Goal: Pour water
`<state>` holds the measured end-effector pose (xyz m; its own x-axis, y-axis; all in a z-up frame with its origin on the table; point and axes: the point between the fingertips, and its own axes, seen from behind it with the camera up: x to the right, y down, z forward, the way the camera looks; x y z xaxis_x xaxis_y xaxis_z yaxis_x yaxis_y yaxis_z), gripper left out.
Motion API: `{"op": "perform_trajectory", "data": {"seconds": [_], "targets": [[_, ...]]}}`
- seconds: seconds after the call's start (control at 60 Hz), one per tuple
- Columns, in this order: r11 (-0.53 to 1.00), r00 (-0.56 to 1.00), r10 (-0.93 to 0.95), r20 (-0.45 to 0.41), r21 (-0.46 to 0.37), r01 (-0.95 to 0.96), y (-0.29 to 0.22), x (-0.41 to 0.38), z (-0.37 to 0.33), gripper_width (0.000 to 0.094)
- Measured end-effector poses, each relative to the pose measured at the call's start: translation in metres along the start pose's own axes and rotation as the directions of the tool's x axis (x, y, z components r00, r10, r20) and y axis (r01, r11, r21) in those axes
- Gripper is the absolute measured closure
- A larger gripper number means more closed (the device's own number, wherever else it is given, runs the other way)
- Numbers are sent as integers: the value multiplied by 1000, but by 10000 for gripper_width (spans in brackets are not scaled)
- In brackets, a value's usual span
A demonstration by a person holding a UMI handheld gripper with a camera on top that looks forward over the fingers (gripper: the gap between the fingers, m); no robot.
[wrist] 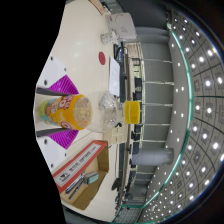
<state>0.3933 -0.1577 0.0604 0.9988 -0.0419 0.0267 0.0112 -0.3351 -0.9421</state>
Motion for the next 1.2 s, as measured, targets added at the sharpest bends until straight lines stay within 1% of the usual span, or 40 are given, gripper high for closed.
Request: {"op": "perform_trajectory", "data": {"seconds": [0.1, 0.15, 0.267, 0.367, 0.467, 0.55, 0.633, 0.733, 0.833, 0.917, 1.0, 1.15, 1.2], "targets": [[1000, 1000, -8, -22, 4, 8, -2, 5, 2, 518], [1000, 999, -18, -31, -2, 18, -6, 3, 2, 538], [997, 995, -83, -52, -7, 83, -27, -4, 6, 540], [986, 983, -165, -84, 5, 166, -65, -15, 16, 538], [961, 952, -273, -140, 14, 278, -112, -39, 36, 540], [917, 901, -389, -191, 11, 398, -155, -67, 56, 540], [845, 817, -520, -252, -13, 534, -194, -105, 73, 540], [711, 666, -678, -312, -49, 701, -236, -160, 99, 542], [514, 460, -822, -335, -89, 853, -259, -222, 131, 540], [319, 266, -906, -329, -119, 940, -262, -271, 156, 540], [105, 55, -945, -322, -141, 984, -256, -311, 180, 542], [-196, -245, -921, -303, -183, 963, -237, -356, 218, 545], [-279, -324, -901, -289, -185, 942, -226, -366, 226, 542]]}}
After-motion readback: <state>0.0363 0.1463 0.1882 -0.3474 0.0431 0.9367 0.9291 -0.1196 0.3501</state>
